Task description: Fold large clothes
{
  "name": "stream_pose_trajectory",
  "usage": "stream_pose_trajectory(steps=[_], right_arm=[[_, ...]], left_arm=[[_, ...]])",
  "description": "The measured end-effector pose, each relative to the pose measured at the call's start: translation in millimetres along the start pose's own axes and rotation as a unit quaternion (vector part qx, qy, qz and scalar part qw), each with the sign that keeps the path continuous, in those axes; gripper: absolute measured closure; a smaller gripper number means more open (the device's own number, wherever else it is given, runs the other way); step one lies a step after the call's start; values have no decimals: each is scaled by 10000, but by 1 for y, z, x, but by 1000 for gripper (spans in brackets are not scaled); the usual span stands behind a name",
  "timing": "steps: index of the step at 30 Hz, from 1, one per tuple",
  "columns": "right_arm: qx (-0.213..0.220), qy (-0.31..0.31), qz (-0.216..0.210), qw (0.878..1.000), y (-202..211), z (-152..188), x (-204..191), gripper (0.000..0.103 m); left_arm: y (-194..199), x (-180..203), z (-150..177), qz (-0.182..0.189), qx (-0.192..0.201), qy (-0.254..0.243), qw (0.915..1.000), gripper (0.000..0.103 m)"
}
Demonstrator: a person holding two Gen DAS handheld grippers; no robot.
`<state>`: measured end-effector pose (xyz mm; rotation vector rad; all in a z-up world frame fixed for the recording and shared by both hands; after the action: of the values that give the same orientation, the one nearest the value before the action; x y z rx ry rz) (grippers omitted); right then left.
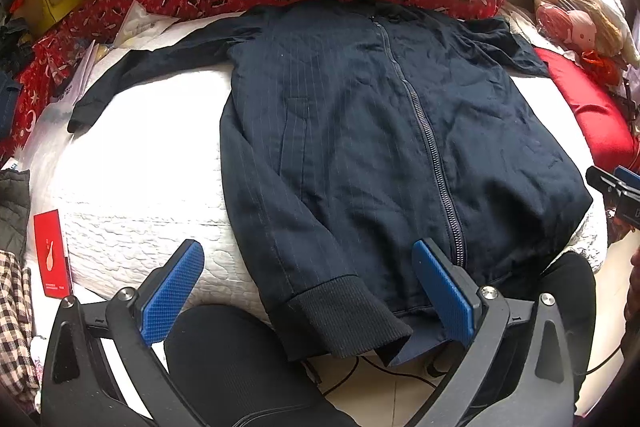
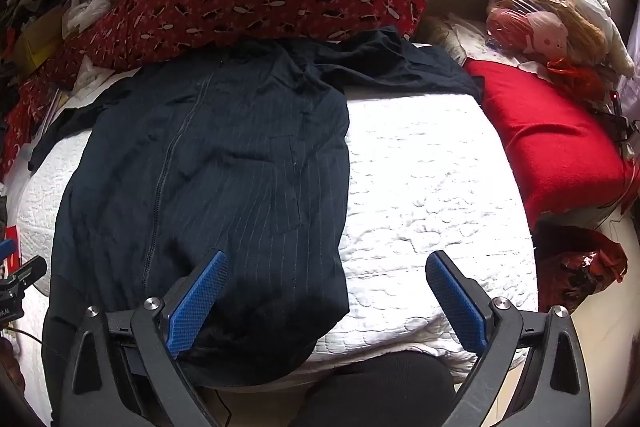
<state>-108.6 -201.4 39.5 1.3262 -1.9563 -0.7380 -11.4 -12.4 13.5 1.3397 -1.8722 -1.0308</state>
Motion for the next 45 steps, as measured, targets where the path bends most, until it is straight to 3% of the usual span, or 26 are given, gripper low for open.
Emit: stream_pose_trajectory(steps=[45], right_arm=[[-39,31,-3,10000,-10,10,-8,3]], left_arm=[[-7,3,-6,156,-140,-5,9998,0]])
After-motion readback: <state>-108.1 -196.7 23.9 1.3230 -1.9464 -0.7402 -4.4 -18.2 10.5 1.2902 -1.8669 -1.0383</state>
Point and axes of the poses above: each gripper's, at about its wrist camera, not at the fingertips, and y roughly against the way its jaws point, x to its right, z to its underside, the point moved 1 cm from there along -y, roughly the way its jaws point, and after that the axes turned 6 degrees about z, right-handed, at the moved point
